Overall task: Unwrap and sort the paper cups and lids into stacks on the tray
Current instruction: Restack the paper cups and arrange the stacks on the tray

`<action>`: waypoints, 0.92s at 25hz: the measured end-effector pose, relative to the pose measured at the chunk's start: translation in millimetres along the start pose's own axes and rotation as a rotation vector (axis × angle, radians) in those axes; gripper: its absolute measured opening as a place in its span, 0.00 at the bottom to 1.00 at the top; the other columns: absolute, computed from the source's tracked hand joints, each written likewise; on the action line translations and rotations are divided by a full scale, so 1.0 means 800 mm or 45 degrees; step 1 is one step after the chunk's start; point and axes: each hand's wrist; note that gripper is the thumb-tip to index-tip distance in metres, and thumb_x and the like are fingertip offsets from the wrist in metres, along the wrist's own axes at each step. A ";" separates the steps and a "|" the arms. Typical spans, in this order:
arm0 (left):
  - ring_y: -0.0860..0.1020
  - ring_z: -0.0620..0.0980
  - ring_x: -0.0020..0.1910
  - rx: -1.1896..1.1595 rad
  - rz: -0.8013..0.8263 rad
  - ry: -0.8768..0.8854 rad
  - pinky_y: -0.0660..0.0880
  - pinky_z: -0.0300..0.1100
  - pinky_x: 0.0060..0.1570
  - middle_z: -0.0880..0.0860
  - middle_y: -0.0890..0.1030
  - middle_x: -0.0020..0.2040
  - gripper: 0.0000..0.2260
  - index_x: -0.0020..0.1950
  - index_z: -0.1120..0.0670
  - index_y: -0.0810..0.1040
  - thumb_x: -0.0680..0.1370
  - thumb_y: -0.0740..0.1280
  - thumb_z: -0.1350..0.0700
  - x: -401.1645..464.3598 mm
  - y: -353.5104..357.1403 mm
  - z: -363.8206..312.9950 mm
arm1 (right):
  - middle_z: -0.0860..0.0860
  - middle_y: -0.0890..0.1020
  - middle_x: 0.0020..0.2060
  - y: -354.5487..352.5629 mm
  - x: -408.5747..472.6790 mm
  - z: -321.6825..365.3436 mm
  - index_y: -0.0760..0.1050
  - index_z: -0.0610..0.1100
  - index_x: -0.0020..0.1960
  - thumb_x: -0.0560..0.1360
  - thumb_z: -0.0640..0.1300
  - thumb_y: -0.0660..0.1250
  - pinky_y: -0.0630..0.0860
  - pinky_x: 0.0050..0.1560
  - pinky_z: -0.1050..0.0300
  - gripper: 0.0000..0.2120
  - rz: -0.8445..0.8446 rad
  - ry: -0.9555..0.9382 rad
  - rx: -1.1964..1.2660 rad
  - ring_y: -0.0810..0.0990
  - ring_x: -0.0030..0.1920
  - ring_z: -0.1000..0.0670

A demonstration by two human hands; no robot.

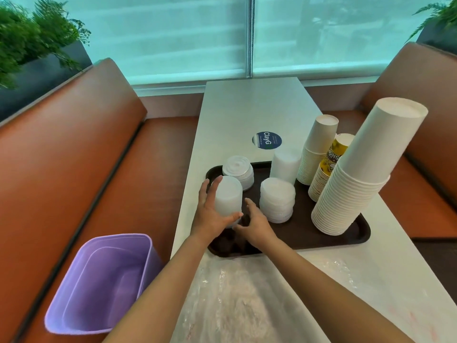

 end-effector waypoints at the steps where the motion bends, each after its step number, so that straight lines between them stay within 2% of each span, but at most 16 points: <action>1: 0.61 0.49 0.71 -0.018 0.017 0.001 0.61 0.37 0.63 0.49 0.57 0.76 0.41 0.72 0.38 0.56 0.67 0.77 0.50 0.002 0.001 0.002 | 0.49 0.63 0.73 0.004 0.006 0.001 0.52 0.47 0.77 0.69 0.45 0.75 0.63 0.72 0.47 0.45 0.009 -0.025 0.064 0.62 0.73 0.47; 4: 0.67 0.50 0.67 -0.057 0.014 -0.015 0.66 0.37 0.61 0.50 0.66 0.71 0.33 0.69 0.45 0.64 0.69 0.76 0.54 0.010 0.003 0.008 | 0.50 0.70 0.68 0.011 0.022 0.001 0.55 0.50 0.75 0.66 0.44 0.77 0.69 0.68 0.50 0.44 0.039 -0.076 0.123 0.69 0.68 0.49; 7: 0.69 0.50 0.63 -0.056 -0.003 -0.038 0.71 0.42 0.61 0.51 0.68 0.68 0.30 0.66 0.47 0.67 0.69 0.76 0.55 0.013 0.001 0.011 | 0.50 0.72 0.66 0.011 0.032 0.006 0.60 0.48 0.72 0.67 0.41 0.77 0.70 0.66 0.53 0.40 0.043 -0.102 0.165 0.71 0.65 0.50; 12: 0.69 0.51 0.63 -0.062 0.031 -0.013 0.73 0.45 0.61 0.52 0.68 0.68 0.30 0.66 0.48 0.67 0.69 0.76 0.56 -0.001 -0.001 0.012 | 0.50 0.72 0.65 0.010 0.022 0.000 0.62 0.47 0.71 0.66 0.43 0.78 0.72 0.65 0.52 0.39 0.065 -0.124 0.121 0.71 0.63 0.50; 17: 0.71 0.51 0.61 -0.112 0.063 -0.010 0.74 0.46 0.60 0.50 0.69 0.66 0.30 0.65 0.47 0.68 0.67 0.77 0.56 -0.029 -0.006 0.011 | 0.52 0.75 0.59 0.012 -0.006 -0.007 0.64 0.47 0.69 0.65 0.45 0.79 0.72 0.56 0.60 0.38 0.057 -0.140 0.072 0.74 0.57 0.52; 23: 0.69 0.47 0.58 -0.113 0.091 0.005 0.73 0.45 0.59 0.50 0.69 0.65 0.30 0.65 0.47 0.68 0.67 0.77 0.55 -0.059 -0.014 0.013 | 0.52 0.77 0.57 0.023 -0.034 -0.016 0.65 0.47 0.68 0.63 0.50 0.80 0.76 0.57 0.55 0.39 0.001 -0.146 -0.017 0.76 0.56 0.51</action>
Point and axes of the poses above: each hand's wrist, its own x-axis towards the middle knuckle, its own y-axis out of the palm, z = x × y
